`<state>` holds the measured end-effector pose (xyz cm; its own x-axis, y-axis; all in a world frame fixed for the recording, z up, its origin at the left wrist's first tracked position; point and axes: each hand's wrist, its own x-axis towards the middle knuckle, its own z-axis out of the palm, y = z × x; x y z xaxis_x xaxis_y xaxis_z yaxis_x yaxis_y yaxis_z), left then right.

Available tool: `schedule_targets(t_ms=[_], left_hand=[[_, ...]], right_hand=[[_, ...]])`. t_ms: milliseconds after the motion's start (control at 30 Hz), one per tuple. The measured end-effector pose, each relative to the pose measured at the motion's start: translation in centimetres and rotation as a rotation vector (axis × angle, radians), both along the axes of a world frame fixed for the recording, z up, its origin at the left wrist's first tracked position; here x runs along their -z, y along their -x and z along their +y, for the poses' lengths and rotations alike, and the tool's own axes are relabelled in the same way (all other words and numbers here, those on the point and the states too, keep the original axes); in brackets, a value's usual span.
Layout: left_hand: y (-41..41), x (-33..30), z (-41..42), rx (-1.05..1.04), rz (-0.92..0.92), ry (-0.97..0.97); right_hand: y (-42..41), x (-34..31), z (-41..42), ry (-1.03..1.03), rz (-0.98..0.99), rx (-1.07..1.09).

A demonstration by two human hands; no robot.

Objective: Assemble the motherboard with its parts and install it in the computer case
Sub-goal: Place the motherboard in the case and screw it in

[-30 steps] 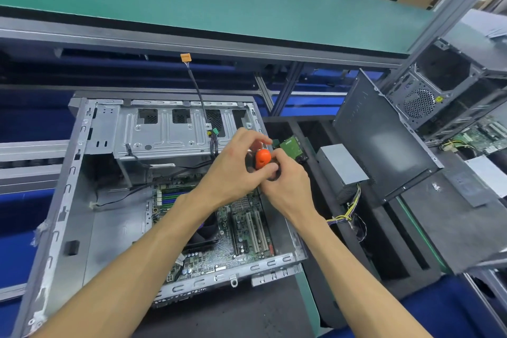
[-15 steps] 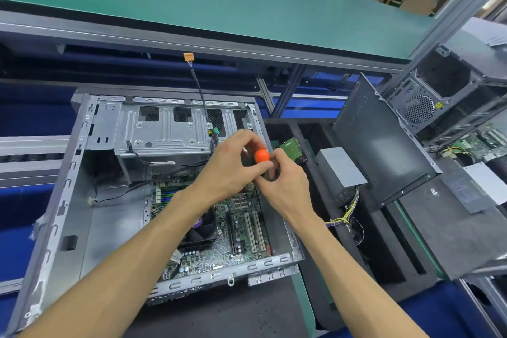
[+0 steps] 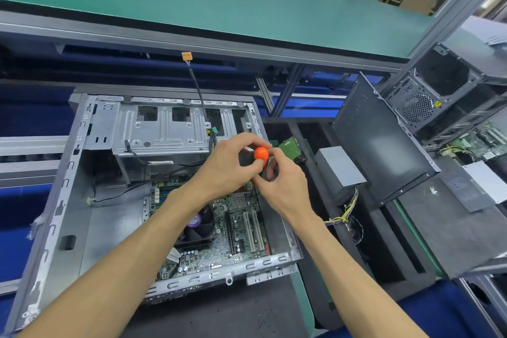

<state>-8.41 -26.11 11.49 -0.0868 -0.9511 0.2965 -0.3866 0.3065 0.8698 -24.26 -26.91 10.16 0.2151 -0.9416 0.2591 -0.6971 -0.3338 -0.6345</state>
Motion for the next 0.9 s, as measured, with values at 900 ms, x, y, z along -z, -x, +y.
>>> schedule_targets(t_ms=[900], left_hand=[[0.2,0.47,0.17,0.01,-0.026,0.001]], right_hand=[[-0.03,0.42,-0.31,-0.03,0.012,0.038]])
